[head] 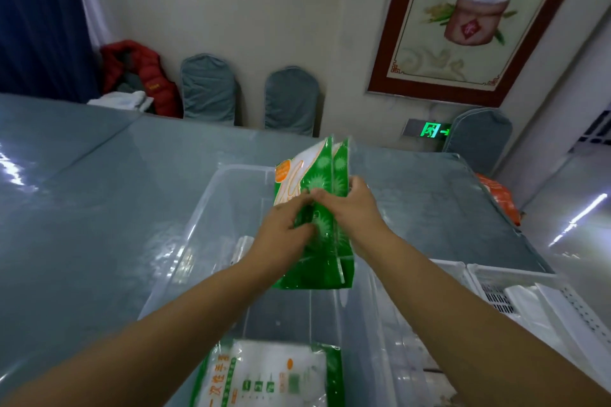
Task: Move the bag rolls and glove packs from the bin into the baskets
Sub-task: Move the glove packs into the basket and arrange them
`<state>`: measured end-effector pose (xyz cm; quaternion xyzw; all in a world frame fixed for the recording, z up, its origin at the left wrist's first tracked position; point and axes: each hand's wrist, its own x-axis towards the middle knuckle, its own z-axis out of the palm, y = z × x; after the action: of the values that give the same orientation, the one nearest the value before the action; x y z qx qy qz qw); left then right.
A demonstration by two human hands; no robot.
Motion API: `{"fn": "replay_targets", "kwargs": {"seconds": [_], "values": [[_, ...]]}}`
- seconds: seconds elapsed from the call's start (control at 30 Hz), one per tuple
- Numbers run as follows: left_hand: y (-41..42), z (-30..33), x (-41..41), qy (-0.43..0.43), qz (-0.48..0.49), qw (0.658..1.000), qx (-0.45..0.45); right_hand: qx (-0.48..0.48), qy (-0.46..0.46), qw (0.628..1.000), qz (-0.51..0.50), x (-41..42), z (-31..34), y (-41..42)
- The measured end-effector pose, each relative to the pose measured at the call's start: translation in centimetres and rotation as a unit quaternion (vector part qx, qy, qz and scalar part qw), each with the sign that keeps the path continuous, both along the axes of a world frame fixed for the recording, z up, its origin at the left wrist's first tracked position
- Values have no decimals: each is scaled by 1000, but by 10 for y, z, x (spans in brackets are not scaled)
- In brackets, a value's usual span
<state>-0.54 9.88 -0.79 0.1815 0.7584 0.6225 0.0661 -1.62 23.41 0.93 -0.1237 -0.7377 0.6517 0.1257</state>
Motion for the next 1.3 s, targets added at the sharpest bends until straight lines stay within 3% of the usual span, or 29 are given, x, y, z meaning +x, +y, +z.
{"fn": "replay_targets", "kwargs": {"seconds": [0.1,0.2,0.27,0.33,0.4,0.5,0.63,0.7,0.8,0.9,1.0,1.1,1.2,1.27,1.3], "values": [[0,11,0,-36,-23,997,63,-35,-9,999,-17,10,11,12],[0,21,-14,-24,68,997,19,-65,-1,997,-38,23,23,29],[4,27,-22,-84,93,992,-10,-72,13,996,-44,31,30,39],[10,32,-22,-197,15,979,45,-75,26,996,-49,39,35,48],[21,36,-18,-299,-73,944,117,-86,37,994,-55,45,39,59],[45,37,-11,-323,-108,926,162,-89,40,993,-62,54,40,81],[86,44,-9,-223,-64,964,133,-48,11,997,-60,58,40,124],[107,46,-11,-148,-31,984,94,61,5,993,-101,57,38,153],[142,48,-9,-55,-11,998,14,298,54,939,-162,60,36,195],[185,43,-3,9,-10,997,-77,427,128,880,-160,61,37,231],[224,34,1,109,-33,966,-230,555,145,815,-82,59,33,272],[259,16,5,242,-54,888,-387,667,92,736,74,55,20,313],[289,-8,7,321,-37,828,-458,719,17,667,195,50,-4,345],[302,-23,10,349,-33,807,-475,727,-5,648,227,47,-23,356],[307,-29,10,356,-33,801,-480,713,-13,660,236,46,-32,358]]}}
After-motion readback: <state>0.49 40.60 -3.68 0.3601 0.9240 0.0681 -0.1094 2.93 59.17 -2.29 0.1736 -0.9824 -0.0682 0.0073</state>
